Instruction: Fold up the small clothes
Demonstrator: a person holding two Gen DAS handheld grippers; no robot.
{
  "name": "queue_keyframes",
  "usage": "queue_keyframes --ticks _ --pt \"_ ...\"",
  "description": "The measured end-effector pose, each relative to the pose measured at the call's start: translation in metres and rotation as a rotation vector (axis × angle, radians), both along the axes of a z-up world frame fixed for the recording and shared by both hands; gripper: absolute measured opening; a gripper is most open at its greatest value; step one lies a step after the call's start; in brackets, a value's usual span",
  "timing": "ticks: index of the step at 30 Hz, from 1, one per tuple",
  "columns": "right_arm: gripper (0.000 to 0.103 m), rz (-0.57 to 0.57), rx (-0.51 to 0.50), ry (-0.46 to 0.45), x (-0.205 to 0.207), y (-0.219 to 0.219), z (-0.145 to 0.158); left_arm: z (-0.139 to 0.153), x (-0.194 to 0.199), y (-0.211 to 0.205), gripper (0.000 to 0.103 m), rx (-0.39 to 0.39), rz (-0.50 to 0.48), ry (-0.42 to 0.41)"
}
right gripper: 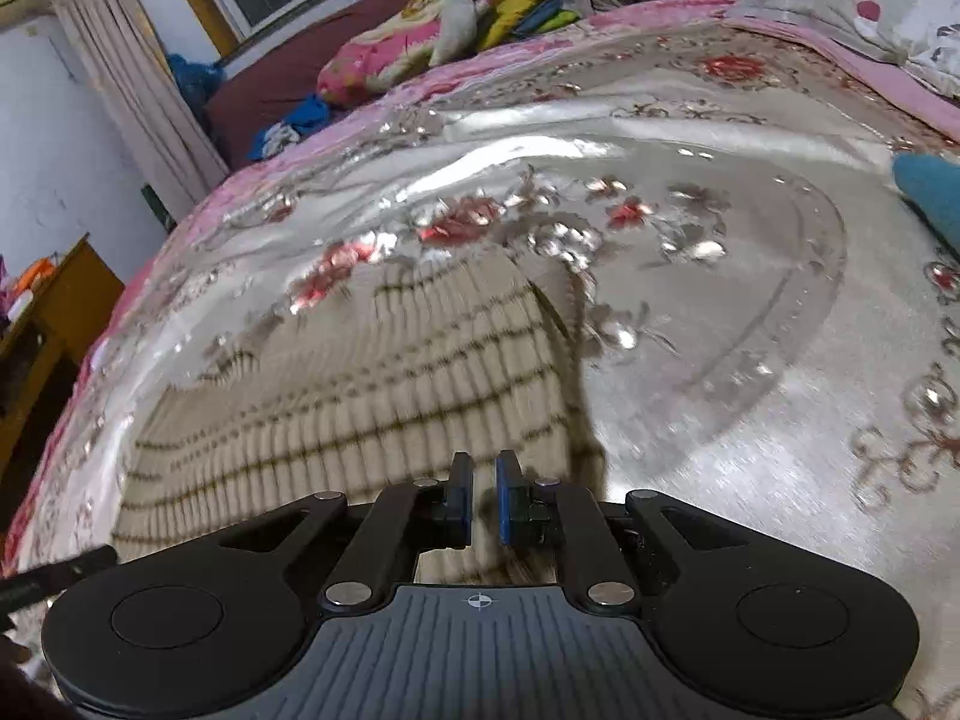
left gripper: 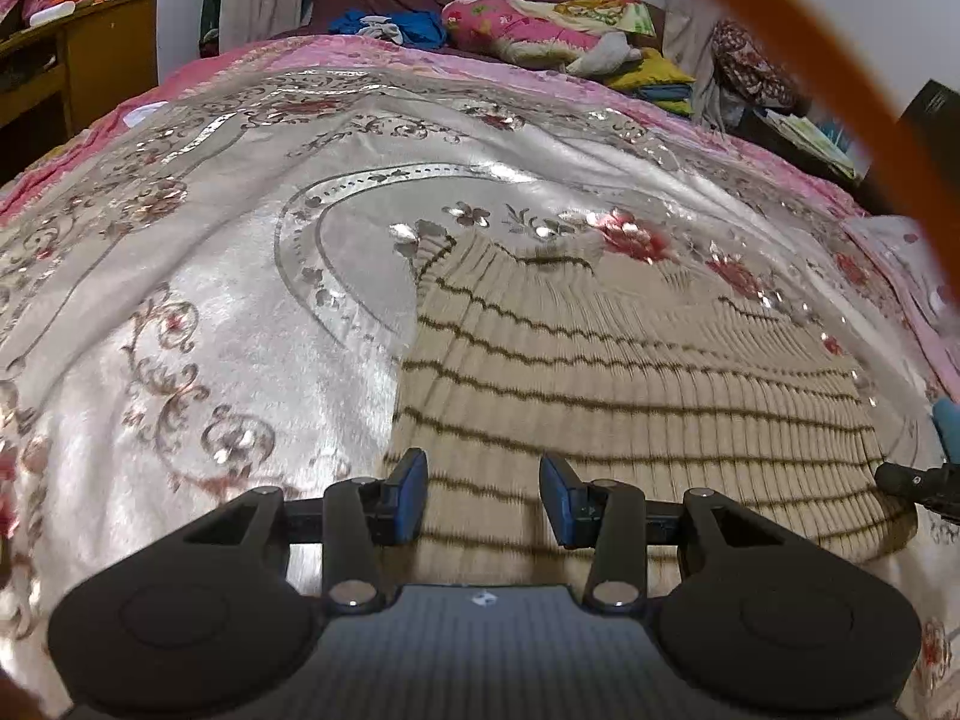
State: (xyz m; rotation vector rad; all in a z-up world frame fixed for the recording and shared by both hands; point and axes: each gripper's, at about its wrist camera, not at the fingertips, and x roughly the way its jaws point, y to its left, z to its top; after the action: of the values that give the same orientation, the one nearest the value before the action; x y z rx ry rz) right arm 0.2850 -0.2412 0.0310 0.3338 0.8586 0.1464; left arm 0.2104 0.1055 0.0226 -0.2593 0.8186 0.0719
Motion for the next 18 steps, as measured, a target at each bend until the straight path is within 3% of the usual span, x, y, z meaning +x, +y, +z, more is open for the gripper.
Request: queue_keyframes --ticks 5,10,13,18 --pt "0.012 0.0 -0.002 0.083 -0.01 -0.01 -0.004 0.009 -0.018 -0.009 0.046 0.003 0.004 0.02" --pt "0.012 0.001 0.023 0.039 -0.033 -0.02 0.018 0.025 -0.041 -0.019 0.046 0.021 -0.008 -0.016" --pt "0.019 0.005 0.04 0.012 -0.047 -0.026 0.029 0.033 -0.055 -0.024 0.046 0.023 -0.018 -0.034" --pt "0.021 -0.019 0.066 -0.009 -0.062 -0.035 0.033 0.044 -0.071 -0.036 0.046 0.035 -0.054 -0.065"
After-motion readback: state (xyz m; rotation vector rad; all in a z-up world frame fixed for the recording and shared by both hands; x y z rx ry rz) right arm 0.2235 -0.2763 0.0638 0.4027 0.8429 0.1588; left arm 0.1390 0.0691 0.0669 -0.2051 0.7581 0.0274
